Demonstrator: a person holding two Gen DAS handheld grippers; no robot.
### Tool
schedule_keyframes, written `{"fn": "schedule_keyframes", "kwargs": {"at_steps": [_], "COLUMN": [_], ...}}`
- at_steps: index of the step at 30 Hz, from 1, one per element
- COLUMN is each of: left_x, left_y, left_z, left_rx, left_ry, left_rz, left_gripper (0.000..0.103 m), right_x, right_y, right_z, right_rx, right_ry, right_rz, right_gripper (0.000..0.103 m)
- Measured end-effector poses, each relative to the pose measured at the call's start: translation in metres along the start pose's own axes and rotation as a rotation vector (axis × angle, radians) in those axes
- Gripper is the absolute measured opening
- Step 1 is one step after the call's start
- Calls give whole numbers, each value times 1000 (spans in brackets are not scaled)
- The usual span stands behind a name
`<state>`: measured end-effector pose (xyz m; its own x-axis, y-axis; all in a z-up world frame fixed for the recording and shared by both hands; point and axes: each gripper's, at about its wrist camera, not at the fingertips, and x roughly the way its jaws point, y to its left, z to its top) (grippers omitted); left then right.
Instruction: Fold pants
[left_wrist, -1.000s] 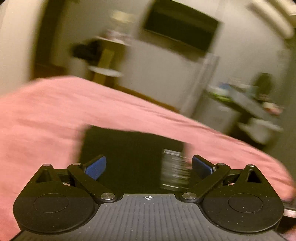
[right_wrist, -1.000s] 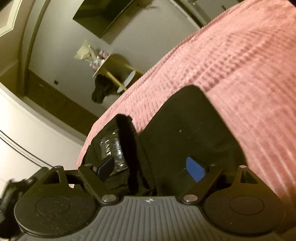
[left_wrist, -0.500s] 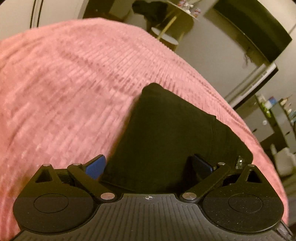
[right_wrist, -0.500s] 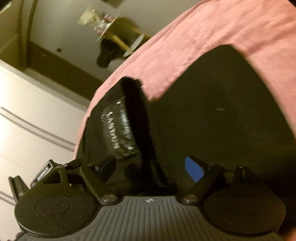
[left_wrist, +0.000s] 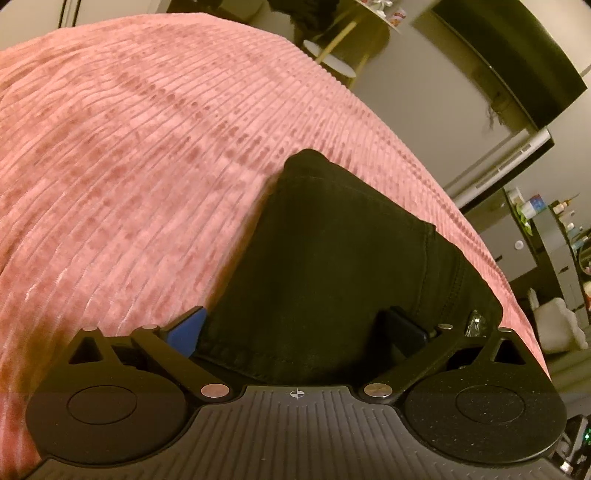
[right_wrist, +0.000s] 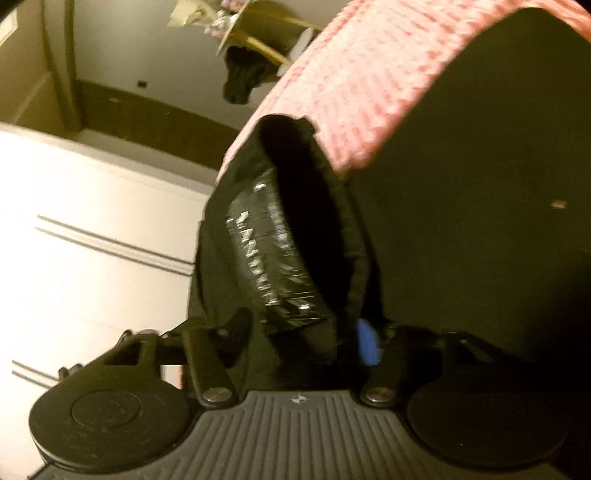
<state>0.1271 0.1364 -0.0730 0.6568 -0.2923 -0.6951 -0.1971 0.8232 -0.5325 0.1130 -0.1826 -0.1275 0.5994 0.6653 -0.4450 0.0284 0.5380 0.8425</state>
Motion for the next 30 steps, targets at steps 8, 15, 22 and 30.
{"fn": "schedule_keyframes", "kwargs": {"at_steps": [8, 15, 22, 30], "left_x": [-1, -11, -15, -3], "left_y": [-4, -11, -61, -105], "left_z": [-1, -4, -26, -68], "left_rx": [13, 48, 298, 566], "left_ry": [-4, 15, 75, 45], "left_rz": [11, -48, -72, 19], "left_gripper": [103, 103, 103, 103], "right_x": [0, -50, -119, -130], "right_y": [30, 74, 65, 7], "right_z": [-17, -31, -50, -47], "right_rx": [-123, -249, -228, -66], "right_ry": [-78, -222, -363, -356], "right_rz": [-158, -116, -107, -293], "right_gripper": [41, 19, 18, 40]}}
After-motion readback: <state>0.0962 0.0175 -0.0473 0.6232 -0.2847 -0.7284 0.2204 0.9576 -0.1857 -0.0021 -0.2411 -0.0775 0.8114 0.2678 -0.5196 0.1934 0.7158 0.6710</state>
